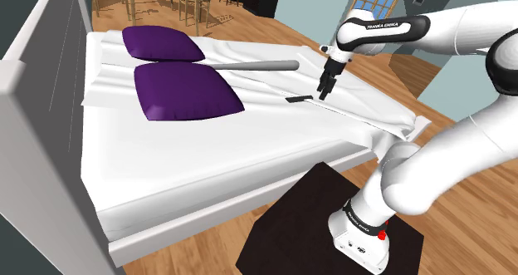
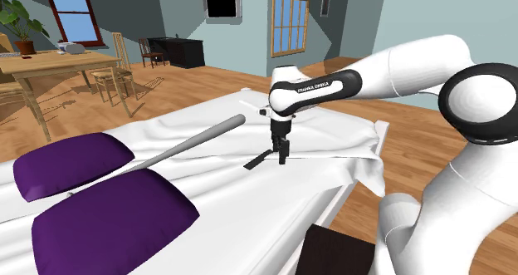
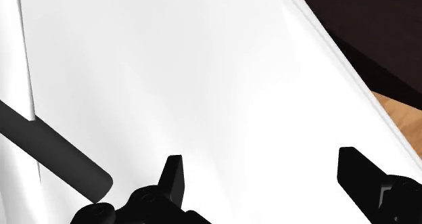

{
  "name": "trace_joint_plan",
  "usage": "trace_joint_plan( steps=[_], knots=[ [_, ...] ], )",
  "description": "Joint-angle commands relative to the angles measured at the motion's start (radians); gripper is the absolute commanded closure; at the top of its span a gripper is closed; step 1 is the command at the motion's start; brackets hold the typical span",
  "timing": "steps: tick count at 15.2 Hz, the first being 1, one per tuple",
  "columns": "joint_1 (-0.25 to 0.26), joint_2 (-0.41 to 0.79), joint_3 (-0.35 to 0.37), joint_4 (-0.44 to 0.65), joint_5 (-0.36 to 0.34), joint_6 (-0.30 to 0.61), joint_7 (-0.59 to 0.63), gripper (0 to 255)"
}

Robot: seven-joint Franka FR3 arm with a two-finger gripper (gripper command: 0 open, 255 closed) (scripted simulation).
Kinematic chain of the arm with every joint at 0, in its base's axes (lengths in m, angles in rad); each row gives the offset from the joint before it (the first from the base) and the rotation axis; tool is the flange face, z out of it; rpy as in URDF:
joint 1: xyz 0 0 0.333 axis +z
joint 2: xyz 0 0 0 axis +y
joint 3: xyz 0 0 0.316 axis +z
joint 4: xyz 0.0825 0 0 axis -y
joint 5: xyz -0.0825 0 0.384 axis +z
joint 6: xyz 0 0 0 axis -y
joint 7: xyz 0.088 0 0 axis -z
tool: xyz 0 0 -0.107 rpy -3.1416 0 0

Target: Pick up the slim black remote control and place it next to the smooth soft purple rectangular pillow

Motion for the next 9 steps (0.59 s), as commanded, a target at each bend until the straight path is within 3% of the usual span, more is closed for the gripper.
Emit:
trace_joint_plan(
  steps=[1,5,9],
  knots=[
    [0.026,0.084,-0.053,0.038,0.033,0.036,-0.123,0],
    [0.057,0.296,-0.138,0.151,0.166,0.082,-0.385,0],
    [0.006,0.521,-0.136,0.291,0.331,0.091,-0.641,0]
  ],
)
